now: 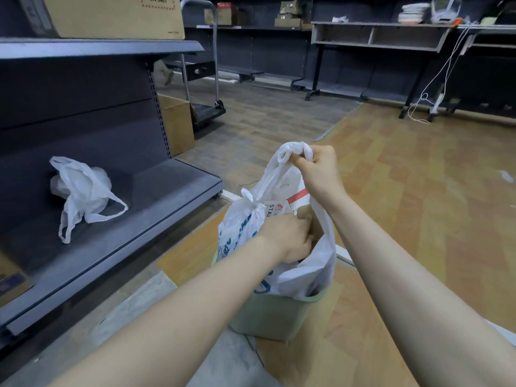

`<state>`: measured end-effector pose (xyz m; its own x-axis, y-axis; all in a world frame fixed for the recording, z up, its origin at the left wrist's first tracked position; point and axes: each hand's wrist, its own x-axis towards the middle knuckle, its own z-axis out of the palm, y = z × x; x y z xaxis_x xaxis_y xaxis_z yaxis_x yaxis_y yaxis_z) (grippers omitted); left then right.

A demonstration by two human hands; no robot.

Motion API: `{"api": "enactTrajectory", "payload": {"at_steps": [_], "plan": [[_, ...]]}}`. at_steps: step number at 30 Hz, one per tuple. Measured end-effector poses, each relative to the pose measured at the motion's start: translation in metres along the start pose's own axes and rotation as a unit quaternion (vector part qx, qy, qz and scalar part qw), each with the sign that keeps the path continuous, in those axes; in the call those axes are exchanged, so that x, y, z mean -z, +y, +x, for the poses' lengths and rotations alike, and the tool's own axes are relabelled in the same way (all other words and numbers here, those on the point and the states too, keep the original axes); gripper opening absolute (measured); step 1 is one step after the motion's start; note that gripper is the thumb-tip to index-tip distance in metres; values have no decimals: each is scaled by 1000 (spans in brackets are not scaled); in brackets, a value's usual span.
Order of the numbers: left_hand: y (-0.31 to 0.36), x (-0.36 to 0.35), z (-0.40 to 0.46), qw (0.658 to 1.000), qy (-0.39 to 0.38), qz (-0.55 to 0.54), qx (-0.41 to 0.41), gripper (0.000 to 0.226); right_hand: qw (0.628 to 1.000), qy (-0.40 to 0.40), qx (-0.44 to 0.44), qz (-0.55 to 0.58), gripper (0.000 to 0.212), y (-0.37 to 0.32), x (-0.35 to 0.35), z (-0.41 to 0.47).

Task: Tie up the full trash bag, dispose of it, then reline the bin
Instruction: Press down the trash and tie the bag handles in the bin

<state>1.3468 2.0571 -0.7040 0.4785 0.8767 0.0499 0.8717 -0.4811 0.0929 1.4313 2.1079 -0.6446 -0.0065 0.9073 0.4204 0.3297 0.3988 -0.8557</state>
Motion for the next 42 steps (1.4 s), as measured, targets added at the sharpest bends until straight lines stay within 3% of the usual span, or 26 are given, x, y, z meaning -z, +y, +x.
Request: {"api": "enactTrajectory", "payload": {"at_steps": [3,7,9,11,13,15,16,18,20,21,25,30,32,35,36,38,40,42], "plan": [[-7,4,-10,998,48,13,-27,30,998,-7,5,-57,32,-2,-4,-6],[-14,15,-21,976,210,47,-39,36,991,2,43,-127,31,-2,-2,-11],[-21,24,-24,941,333,38,-43,34,990,-10,48,-136,34,-1,2,-13],[-32,30,-25,889,457,-6,7,27,991,-50,65,-105,37,3,5,-13],[-39,33,-21,890,429,-115,100,44,993,-76,59,-69,36,6,5,-12],[-47,31,-13,906,292,-247,180,71,994,-93,32,-40,33,12,5,-12],[-50,28,-8,913,233,-272,193,70,994,-102,11,-35,37,17,7,-12],[-53,22,-1,931,185,-267,165,44,989,-116,-10,-88,44,25,12,-13],[-55,18,1,927,211,-277,142,32,978,-119,18,-169,28,27,18,-13],[-55,17,2,917,229,-295,139,31,974,-115,27,-193,33,28,21,-13],[-50,23,3,851,284,-418,141,29,973,-63,39,-219,33,32,26,-16],[-38,22,-2,788,269,-544,105,32,999,21,21,-44,27,21,1,-21],[-37,24,-6,737,277,-606,114,34,998,55,16,7,31,17,-10,-21],[-41,28,-9,650,294,-685,146,40,996,74,40,-12,34,22,-22,-25],[-44,27,-8,648,298,-685,149,39,997,64,48,-23,34,24,-24,-28],[-48,21,-4,679,301,-657,134,30,998,39,50,-21,30,25,-28,-30],[-51,10,1,743,270,-609,69,23,999,8,28,33,22,21,-31,-28],[-52,1,1,815,226,-533,7,44,995,0,-22,96,20,17,-33,-24]]}}
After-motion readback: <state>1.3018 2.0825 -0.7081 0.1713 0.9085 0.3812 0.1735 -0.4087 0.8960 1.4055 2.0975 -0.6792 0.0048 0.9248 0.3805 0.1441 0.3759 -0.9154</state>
